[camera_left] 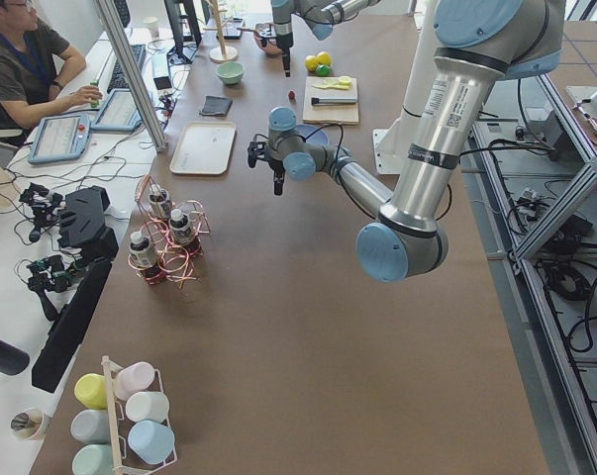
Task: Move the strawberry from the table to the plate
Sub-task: 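Lower the right gripper onto the red strawberry while the left arm withdraws, then grasp the strawberry with the right gripper and carry it over the plate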
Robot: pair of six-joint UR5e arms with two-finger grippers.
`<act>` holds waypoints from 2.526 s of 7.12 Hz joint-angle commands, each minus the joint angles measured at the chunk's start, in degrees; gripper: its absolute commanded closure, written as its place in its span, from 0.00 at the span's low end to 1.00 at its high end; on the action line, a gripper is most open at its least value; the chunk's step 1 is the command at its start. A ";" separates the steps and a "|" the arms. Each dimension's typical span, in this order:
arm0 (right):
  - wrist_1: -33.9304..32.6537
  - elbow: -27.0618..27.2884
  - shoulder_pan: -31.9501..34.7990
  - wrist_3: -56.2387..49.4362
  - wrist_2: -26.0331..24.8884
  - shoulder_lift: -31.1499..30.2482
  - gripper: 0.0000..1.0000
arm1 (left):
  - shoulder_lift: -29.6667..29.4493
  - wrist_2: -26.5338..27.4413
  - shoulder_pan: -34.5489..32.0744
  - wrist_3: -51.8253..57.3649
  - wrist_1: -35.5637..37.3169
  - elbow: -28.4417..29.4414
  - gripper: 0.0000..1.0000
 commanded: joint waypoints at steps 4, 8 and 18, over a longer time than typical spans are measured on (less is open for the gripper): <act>10.99 -5.84 -5.63 4.72 -5.46 -0.19 0.35 | 1.44 -0.48 -1.40 1.15 -0.05 -0.43 0.03; 10.99 -5.40 -6.16 4.64 -4.93 0.34 1.00 | 2.93 -0.39 -1.58 1.07 -0.14 -2.44 0.03; 0.26 -7.30 -24.87 32.58 -20.55 25.38 1.00 | 17.26 -6.81 -15.37 22.86 0.21 -6.93 0.03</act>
